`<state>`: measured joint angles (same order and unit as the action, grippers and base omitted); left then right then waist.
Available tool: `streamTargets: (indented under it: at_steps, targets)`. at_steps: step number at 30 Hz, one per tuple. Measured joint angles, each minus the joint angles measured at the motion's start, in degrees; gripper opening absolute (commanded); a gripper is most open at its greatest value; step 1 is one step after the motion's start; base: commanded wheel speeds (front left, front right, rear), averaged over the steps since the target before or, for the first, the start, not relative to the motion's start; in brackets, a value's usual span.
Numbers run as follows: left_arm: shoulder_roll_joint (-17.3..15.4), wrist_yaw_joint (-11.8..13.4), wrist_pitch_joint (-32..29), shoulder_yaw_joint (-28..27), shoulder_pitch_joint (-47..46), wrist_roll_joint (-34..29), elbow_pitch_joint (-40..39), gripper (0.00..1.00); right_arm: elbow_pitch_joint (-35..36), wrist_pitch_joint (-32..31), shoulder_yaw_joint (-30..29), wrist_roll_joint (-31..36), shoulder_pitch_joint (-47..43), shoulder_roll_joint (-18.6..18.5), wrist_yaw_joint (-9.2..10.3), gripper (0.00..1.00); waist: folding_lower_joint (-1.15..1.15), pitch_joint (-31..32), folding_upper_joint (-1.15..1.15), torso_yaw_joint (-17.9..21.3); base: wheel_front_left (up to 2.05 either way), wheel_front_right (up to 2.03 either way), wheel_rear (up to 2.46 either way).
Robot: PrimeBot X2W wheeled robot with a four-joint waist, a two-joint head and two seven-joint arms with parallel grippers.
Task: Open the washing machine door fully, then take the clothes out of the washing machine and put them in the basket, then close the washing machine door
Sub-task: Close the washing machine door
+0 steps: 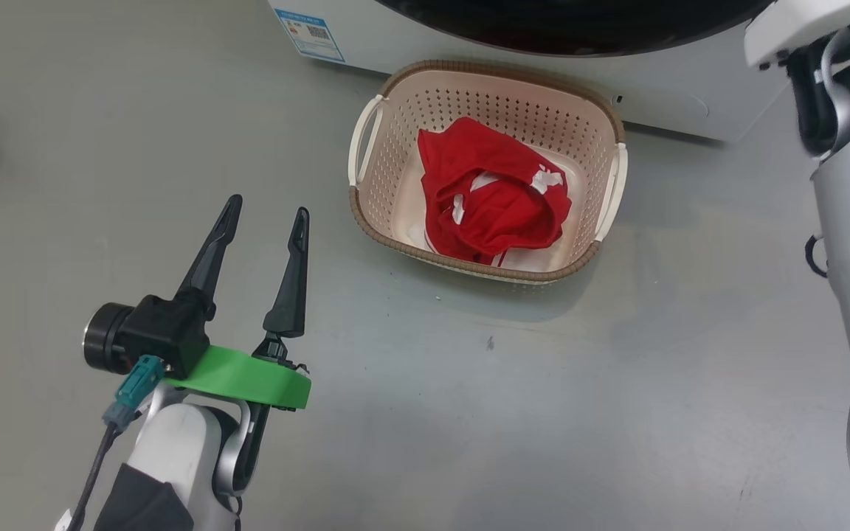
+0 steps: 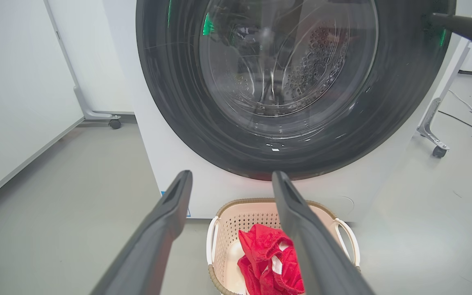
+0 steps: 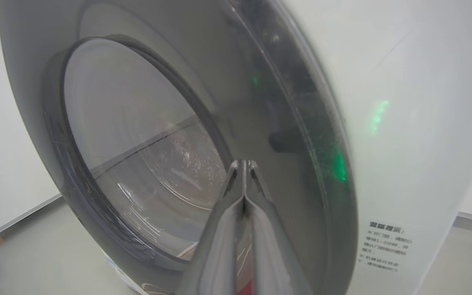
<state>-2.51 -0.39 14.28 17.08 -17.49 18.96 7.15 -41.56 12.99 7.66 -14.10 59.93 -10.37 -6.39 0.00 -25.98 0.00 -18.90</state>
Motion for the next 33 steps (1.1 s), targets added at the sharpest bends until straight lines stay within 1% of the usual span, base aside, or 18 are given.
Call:
streamTargets:
  at_steps: [9, 10, 11, 13, 14, 15, 20, 23, 31, 33]
  targets:
    - [-0.03, 0.08, 0.16, -0.97, 0.07, -0.42, 1.45, 1.00, -0.46, 1.15, 1.04, -0.24, -6.94, 1.90, -0.05, 0.00, 0.00, 3.12, 0.00, 1.92, 0.00, 0.00, 0.00]
    - [-0.04, 0.08, 0.16, -1.02, 0.10, -0.42, 1.60, 1.00, -0.47, 1.25, 1.02, -0.35, -7.88, 2.01, -0.05, 0.04, 0.00, 3.50, 0.00, 2.19, 0.00, 0.00, 0.00]
    - [-0.05, 0.08, 0.16, -1.14, 0.12, -0.42, 1.69, 1.00, -0.51, 1.29, 1.02, -0.42, -8.86, 2.12, -0.05, 0.26, 0.00, 3.89, 0.00, 2.48, 0.00, 0.00, 0.00]
    - [-0.13, 0.08, 0.16, -1.49, 0.16, -0.42, 1.92, 1.00, -0.71, 1.32, 0.94, -0.59, -10.87, 2.52, -0.05, 0.66, 0.00, 4.68, 0.00, 3.08, 0.00, 0.00, 0.00]
    - [-0.18, 0.08, 0.16, -1.68, 0.23, -0.42, 2.04, 1.00, -0.78, 1.43, 0.90, -0.63, -11.89, 2.75, -0.07, 0.90, 0.00, 5.10, 0.00, 3.39, 0.00, 0.00, 0.00]
    - [-0.18, 0.09, 0.16, -1.88, 0.28, -0.41, 2.20, 1.00, -0.86, 1.44, 0.71, -0.98, -12.86, 3.03, -0.08, 1.00, 0.00, 5.51, 0.00, 3.70, 0.00, 0.00, 0.00]
    - [-0.68, 0.09, 0.16, -2.26, 1.77, -0.41, 3.14, 1.00, -0.54, 1.44, -0.22, -2.01, -18.23, 3.80, -0.09, 1.00, 0.00, 7.98, 0.00, 5.78, 0.00, 0.00, 0.00]
    - [-0.99, 0.09, 0.16, -2.27, 2.44, -0.41, 3.69, 1.00, 1.07, 1.44, -2.00, -3.98, -21.21, 4.61, -0.09, 1.00, 0.00, 9.34, 0.00, 6.82, 0.00, 0.00, 0.00]
    - [-2.10, 0.09, 0.16, -2.82, 5.82, -0.38, 5.38, 1.00, 5.06, 1.44, -3.57, -4.02, -30.11, 5.14, -0.01, 1.00, 0.00, 13.32, 0.00, 9.65, 0.00, 0.00, 0.00]
    - [-2.12, 0.09, 0.16, -2.85, 6.31, -0.33, 5.49, 1.00, 5.63, 1.44, -3.66, -4.02, -31.09, 5.17, -0.01, 1.00, 0.00, 13.84, 0.00, 10.03, 0.00, 0.00, 0.00]
